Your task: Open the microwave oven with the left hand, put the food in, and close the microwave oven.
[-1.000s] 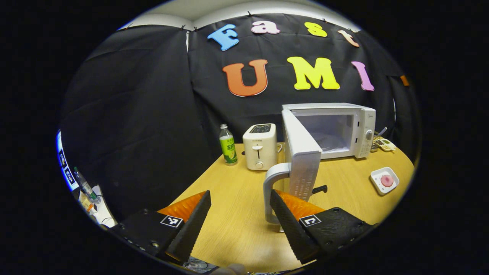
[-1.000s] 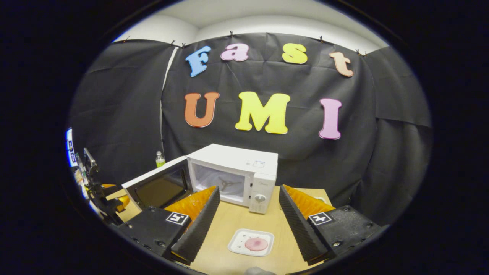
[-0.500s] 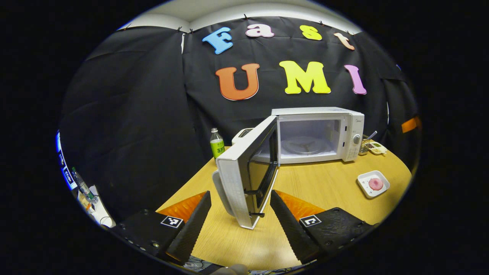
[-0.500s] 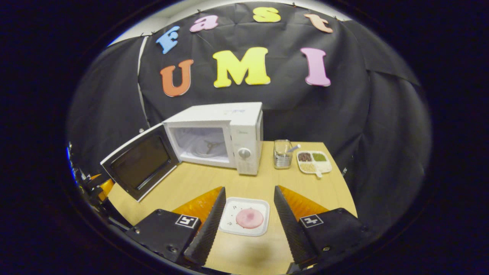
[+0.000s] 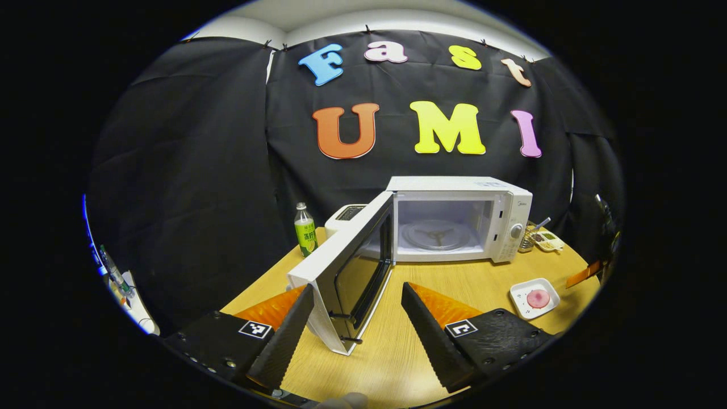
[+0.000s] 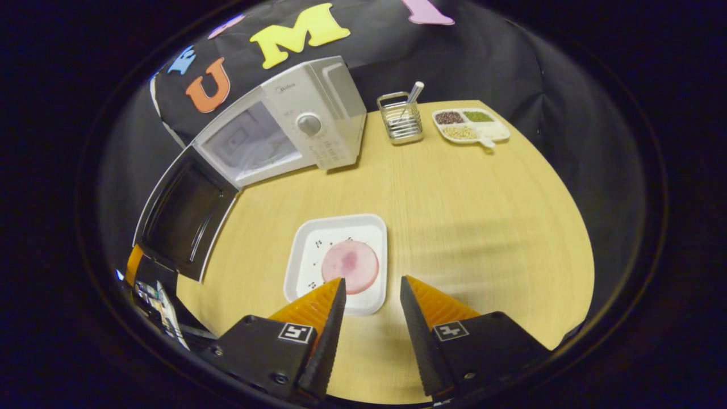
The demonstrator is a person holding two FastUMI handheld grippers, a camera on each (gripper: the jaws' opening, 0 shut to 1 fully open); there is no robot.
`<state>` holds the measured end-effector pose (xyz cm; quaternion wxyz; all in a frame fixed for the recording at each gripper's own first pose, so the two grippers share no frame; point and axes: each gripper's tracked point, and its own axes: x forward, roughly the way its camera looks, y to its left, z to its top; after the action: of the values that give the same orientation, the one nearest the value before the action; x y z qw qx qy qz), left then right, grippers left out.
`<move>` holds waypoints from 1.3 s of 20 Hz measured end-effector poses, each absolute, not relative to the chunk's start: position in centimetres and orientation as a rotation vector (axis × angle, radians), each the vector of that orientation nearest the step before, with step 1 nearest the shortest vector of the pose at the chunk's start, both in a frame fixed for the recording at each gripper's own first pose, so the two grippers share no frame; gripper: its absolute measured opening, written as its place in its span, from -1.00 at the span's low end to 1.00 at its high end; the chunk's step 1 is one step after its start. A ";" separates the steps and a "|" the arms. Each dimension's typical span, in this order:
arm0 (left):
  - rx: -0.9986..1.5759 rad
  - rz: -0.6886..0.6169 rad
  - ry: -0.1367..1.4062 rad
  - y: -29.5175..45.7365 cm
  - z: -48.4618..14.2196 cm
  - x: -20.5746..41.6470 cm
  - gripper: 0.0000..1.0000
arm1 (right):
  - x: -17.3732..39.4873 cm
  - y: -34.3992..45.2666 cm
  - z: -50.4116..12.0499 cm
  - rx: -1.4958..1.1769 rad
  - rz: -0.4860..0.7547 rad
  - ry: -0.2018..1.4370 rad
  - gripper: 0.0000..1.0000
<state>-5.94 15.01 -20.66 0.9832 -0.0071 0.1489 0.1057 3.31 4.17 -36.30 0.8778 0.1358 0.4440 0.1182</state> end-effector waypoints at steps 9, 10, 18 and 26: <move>-0.010 0.272 0.327 14.3 -19.6 -6.5 0.90 | 5.2 5.3 -40.5 0.378 0.349 1.088 -0.22; -0.011 0.280 0.329 14.4 -19.5 -6.5 0.90 | 5.4 5.4 -40.5 0.386 0.356 1.087 -0.07; -0.020 0.335 0.357 15.3 -20.8 -7.2 0.90 | 5.5 4.6 -41.1 0.390 0.346 1.193 -0.92; -0.024 0.343 0.361 15.9 -20.8 -8.1 0.90 | 5.1 6.6 -39.7 0.617 0.406 1.168 -0.93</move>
<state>-8.08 15.87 -20.76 0.9691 -0.0120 0.1785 0.1697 5.10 6.59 -39.68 0.7705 0.2846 0.5388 0.1873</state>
